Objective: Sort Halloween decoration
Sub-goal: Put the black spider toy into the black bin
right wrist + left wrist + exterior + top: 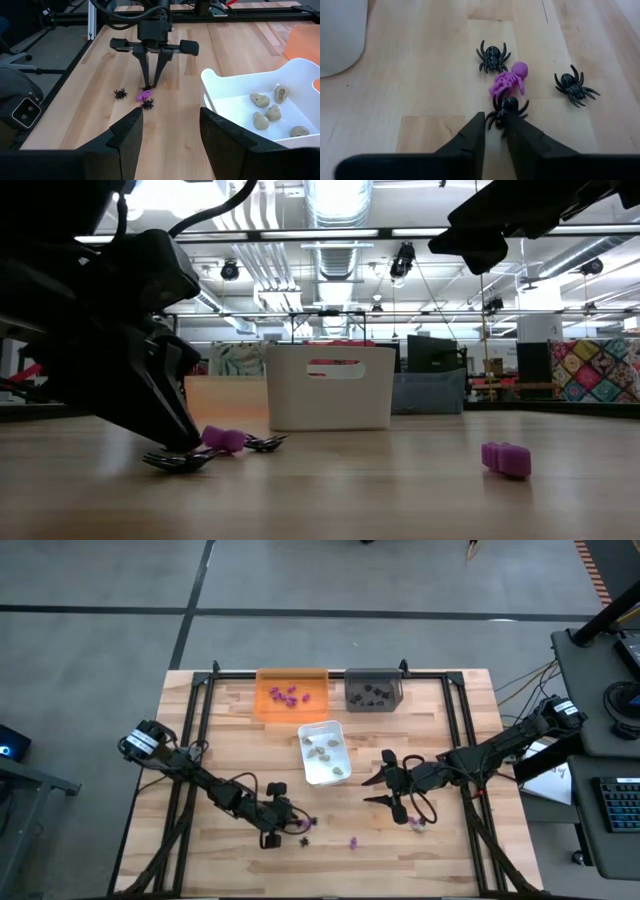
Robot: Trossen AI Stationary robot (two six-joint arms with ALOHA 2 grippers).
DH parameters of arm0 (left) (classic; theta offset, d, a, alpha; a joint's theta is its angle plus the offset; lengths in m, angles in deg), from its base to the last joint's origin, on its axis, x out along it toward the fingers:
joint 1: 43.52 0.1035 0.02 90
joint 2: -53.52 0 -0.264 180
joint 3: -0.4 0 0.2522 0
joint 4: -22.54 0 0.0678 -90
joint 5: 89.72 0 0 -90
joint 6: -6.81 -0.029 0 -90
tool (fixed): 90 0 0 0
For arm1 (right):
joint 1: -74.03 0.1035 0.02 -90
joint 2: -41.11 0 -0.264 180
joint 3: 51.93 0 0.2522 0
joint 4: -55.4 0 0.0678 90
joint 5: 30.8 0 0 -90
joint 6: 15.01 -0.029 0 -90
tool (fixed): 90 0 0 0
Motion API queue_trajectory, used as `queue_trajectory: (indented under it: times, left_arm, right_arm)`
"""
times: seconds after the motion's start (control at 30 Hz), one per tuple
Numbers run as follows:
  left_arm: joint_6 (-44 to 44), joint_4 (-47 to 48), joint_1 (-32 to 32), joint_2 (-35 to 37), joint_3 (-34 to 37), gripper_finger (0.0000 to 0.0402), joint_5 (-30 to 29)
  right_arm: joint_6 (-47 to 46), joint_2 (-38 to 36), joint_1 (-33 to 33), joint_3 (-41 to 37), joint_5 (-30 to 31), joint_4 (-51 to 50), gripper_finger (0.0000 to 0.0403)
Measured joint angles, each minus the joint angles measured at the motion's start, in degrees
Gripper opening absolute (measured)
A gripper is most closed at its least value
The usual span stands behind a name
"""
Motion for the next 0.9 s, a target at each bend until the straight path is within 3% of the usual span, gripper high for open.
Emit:
queue_trajectory:
  times: [0.17,0.9]
  left_arm:
    - [-0.6,0.2,0.1,0.0,0.0,0.0006,-0.2]
    - [-1.0,2.1,0.0,7.2,0.2,0.0001,-2.7]
  right_arm:
    - [0.0,0.0,0.0,0.0,0.0,0.0,0.0183]
    - [0.0,0.0,0.0,0.0,0.2,0.1,0.0183]
